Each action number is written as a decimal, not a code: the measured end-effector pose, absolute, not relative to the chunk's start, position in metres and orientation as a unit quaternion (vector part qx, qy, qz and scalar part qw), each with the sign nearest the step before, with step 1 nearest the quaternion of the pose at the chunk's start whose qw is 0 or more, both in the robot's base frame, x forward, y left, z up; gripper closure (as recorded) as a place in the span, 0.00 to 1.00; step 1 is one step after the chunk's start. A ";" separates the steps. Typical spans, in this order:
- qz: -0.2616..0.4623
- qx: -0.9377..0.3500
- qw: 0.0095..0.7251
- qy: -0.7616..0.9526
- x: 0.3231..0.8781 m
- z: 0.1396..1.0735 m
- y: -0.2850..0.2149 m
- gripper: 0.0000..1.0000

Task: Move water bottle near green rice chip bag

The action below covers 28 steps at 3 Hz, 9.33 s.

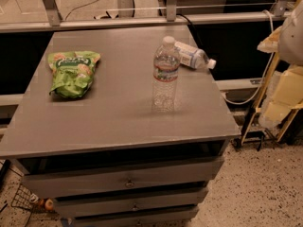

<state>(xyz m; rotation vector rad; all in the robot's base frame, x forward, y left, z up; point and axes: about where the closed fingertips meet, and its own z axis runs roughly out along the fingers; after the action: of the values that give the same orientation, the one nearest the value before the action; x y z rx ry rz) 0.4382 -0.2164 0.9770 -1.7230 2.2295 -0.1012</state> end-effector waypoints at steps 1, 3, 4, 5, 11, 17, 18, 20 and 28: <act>-0.036 -0.603 0.162 0.781 0.439 0.978 -0.216 0.00; 0.045 -0.591 0.273 0.758 0.488 0.970 -0.162 0.00; 0.093 -0.582 0.310 0.746 0.506 0.963 -0.137 0.00; 0.140 -0.567 0.330 0.742 0.525 0.952 -0.117 0.00; 0.263 -0.560 0.358 0.700 0.553 0.929 -0.036 0.41; 0.308 -0.596 0.372 0.642 0.592 0.994 0.074 1.00; 0.301 -0.596 0.363 0.650 0.593 0.986 0.106 1.00; 0.303 -0.573 0.336 0.683 0.604 0.948 0.121 1.00; 0.304 -0.587 0.339 0.669 0.597 0.922 0.160 0.00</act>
Offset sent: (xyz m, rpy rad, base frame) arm 0.0463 0.0395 -0.0028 0.2180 -0.0932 0.0142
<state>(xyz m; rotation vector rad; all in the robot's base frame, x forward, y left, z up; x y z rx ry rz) 0.5973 0.1603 0.9224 -1.5294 1.7428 0.7914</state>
